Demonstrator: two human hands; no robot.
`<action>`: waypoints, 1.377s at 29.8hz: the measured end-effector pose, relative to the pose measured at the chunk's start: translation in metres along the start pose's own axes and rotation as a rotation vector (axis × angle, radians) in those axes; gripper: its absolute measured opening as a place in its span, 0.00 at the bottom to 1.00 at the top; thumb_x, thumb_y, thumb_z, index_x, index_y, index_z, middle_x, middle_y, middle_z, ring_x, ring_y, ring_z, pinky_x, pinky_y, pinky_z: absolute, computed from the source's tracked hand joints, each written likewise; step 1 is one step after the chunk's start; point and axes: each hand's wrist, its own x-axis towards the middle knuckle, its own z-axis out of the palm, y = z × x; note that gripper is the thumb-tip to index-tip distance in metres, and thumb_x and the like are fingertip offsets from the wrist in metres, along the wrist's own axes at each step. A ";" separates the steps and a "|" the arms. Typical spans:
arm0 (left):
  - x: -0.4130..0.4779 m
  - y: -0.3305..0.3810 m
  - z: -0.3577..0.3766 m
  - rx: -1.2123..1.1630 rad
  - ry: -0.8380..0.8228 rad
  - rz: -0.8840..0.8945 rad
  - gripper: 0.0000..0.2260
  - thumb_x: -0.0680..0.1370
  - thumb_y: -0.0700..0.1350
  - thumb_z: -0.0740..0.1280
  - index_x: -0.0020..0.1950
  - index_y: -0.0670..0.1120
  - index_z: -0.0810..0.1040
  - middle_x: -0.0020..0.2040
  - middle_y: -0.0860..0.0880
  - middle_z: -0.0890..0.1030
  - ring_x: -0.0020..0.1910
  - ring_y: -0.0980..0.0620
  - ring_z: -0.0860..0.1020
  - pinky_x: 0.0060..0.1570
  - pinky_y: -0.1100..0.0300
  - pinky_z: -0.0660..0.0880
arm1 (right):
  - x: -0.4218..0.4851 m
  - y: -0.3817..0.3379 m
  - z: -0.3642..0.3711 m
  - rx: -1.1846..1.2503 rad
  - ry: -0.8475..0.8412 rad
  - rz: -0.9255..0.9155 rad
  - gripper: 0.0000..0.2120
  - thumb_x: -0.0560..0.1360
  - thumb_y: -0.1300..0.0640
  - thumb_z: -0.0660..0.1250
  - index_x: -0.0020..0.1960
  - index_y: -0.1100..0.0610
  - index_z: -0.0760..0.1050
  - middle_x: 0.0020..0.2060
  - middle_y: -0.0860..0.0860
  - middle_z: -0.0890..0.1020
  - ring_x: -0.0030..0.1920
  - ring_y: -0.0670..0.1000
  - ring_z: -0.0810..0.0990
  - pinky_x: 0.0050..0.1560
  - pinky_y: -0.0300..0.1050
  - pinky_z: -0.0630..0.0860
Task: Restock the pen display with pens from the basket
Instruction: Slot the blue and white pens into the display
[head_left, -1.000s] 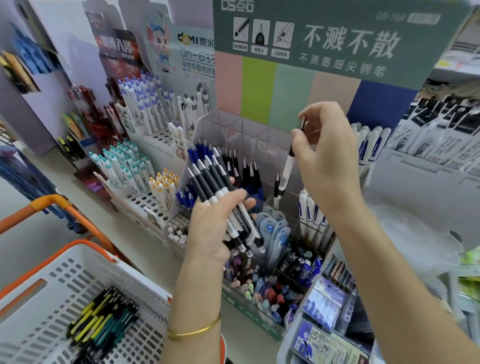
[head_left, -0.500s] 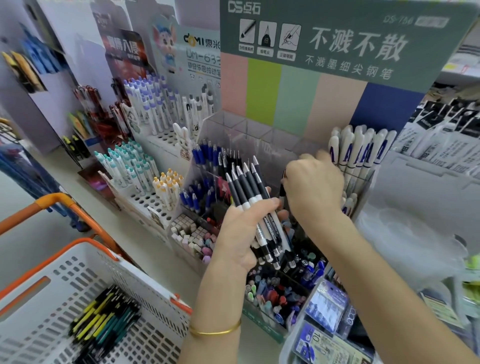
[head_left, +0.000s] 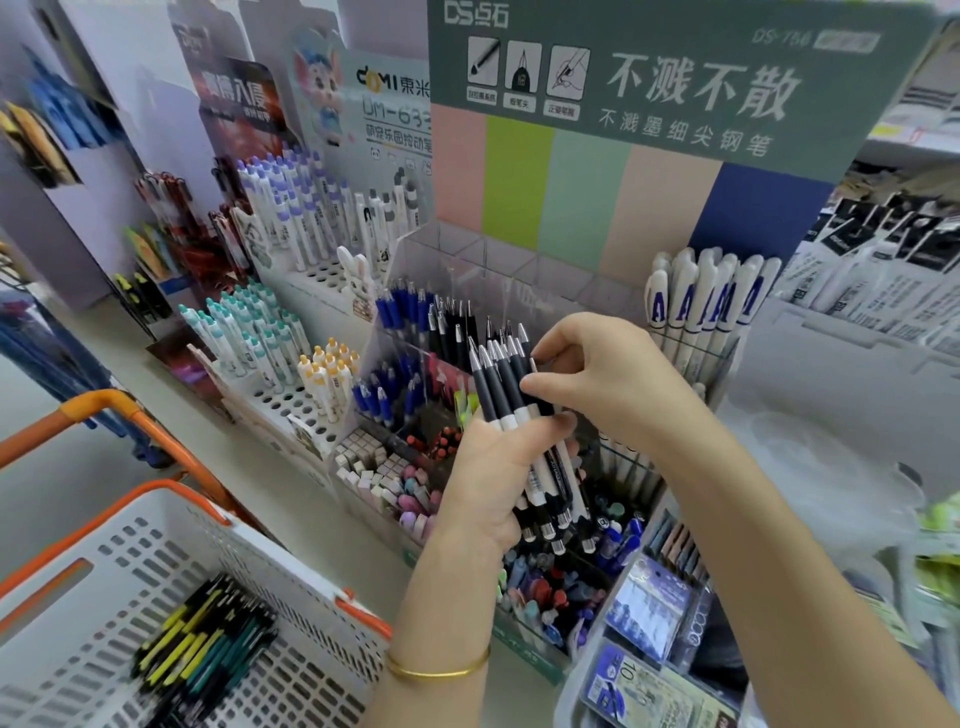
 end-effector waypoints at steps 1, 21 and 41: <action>0.000 0.001 0.000 0.006 0.012 0.008 0.05 0.68 0.38 0.73 0.41 0.47 0.84 0.38 0.42 0.81 0.37 0.46 0.79 0.44 0.50 0.74 | 0.000 -0.001 -0.001 0.002 -0.016 -0.007 0.08 0.71 0.52 0.72 0.47 0.50 0.75 0.38 0.42 0.77 0.45 0.46 0.78 0.47 0.44 0.76; -0.004 0.015 -0.012 -0.132 0.173 -0.001 0.09 0.76 0.33 0.67 0.55 0.40 0.78 0.34 0.46 0.80 0.33 0.50 0.80 0.30 0.57 0.78 | 0.010 0.012 0.003 -0.202 0.469 -0.107 0.07 0.77 0.54 0.67 0.49 0.58 0.77 0.41 0.53 0.83 0.44 0.56 0.79 0.44 0.53 0.76; -0.013 0.020 -0.004 -0.026 -0.031 -0.023 0.15 0.77 0.33 0.64 0.36 0.45 0.86 0.36 0.45 0.83 0.34 0.51 0.81 0.32 0.57 0.79 | 0.009 -0.003 0.002 0.247 0.089 0.000 0.08 0.75 0.58 0.68 0.54 0.56 0.77 0.42 0.49 0.81 0.38 0.47 0.80 0.45 0.43 0.78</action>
